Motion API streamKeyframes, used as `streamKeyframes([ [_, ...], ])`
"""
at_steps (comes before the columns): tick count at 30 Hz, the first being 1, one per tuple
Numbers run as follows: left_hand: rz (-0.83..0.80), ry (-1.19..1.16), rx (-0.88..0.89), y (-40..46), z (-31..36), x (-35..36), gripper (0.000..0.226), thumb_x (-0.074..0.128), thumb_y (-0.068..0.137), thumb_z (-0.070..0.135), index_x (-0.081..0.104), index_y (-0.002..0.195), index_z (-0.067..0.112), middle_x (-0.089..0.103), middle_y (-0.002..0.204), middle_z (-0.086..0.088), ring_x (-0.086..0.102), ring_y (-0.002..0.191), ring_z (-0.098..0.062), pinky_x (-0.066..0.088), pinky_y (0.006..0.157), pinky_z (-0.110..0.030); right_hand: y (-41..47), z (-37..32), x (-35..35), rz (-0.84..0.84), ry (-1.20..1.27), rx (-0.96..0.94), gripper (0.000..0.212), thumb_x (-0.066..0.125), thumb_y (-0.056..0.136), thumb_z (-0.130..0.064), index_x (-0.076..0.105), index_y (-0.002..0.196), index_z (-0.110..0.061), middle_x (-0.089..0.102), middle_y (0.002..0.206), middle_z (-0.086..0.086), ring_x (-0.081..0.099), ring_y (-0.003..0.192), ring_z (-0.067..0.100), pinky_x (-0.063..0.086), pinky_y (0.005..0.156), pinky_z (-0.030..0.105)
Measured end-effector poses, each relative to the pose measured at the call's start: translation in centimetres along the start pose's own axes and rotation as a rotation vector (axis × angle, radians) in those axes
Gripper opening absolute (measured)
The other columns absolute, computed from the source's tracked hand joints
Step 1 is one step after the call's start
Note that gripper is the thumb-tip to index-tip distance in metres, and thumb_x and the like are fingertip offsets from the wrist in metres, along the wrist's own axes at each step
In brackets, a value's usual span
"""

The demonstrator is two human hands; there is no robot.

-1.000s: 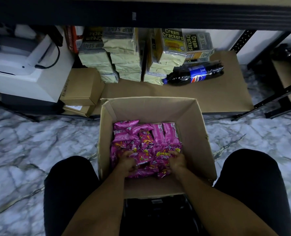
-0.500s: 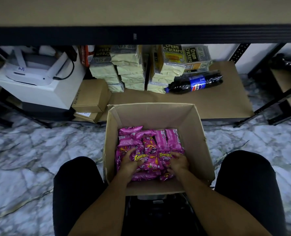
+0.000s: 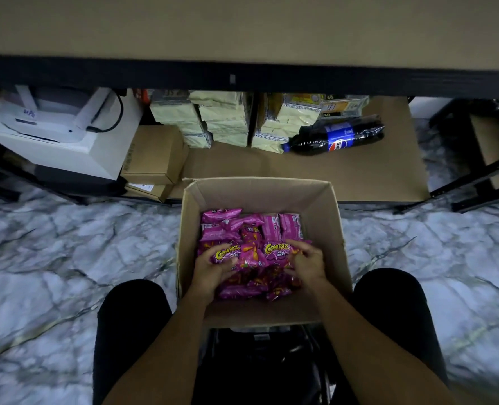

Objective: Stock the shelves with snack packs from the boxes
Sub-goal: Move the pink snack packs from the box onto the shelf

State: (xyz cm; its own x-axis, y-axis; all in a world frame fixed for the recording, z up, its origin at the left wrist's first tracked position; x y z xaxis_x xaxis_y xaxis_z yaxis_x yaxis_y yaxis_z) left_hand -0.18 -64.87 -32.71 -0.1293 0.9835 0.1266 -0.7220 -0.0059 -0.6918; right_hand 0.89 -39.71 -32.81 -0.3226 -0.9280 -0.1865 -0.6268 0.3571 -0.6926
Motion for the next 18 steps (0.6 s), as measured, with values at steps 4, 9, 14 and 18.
streamKeyframes([
  [4,-0.027,0.073,-0.009,-2.9,2.6,0.4,0.049,0.077,0.074,-0.003,0.066,0.116,0.02,0.058,0.131,-0.012,0.071,0.092,-0.02,0.059,0.079,-0.037,-2.8,-2.6,-1.8,-0.088,0.033,0.016,0.04,0.053,0.092,0.01,0.07,0.114,-0.02,0.06,0.092,0.006,0.059,0.078,0.013,0.061,0.065,0.032],
  [9,-0.108,0.18,0.012,-10.0,9.6,2.8,0.065,0.08,0.072,-0.002,0.061,0.128,0.024,0.046,0.141,-0.001,0.067,0.102,-0.019,0.059,0.082,-0.039,-10.0,-9.2,-4.2,-0.154,0.098,0.035,0.037,0.059,0.091,0.007,0.066,0.117,-0.018,0.061,0.098,0.0,0.062,0.075,0.011,0.062,0.066,0.032],
  [14,-0.15,0.404,0.159,-19.4,19.5,4.4,0.065,0.087,0.067,0.015,0.063,0.124,0.036,0.058,0.132,0.009,0.052,0.126,-0.011,0.044,0.104,-0.03,-18.7,-17.6,-6.1,-0.262,0.081,-0.003,0.04,0.059,0.09,0.007,0.061,0.126,-0.012,0.062,0.094,0.004,0.062,0.081,0.012,0.061,0.069,0.034],
  [18,-0.181,0.392,0.17,-26.4,26.6,5.6,0.068,0.083,0.07,0.003,0.061,0.125,0.034,0.059,0.129,0.009,0.056,0.12,-0.012,0.049,0.096,-0.024,-25.5,-24.7,-8.1,-0.307,0.084,-0.054,0.042,0.062,0.089,0.007,0.059,0.127,-0.01,0.064,0.097,0.012,0.066,0.081,0.016,0.061,0.065,0.028],
])
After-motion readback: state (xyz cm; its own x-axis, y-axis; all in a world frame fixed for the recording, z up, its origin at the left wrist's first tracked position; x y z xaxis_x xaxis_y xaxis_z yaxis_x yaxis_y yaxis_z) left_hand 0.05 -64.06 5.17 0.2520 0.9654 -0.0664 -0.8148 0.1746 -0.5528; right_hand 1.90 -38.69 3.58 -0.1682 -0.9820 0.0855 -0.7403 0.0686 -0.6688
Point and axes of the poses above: each hand's wrist, its own y-axis towards the middle knuckle, its own x-axis out of the palm, z = x × y, the point moved 10 cm from there along y, towards the middle knuckle
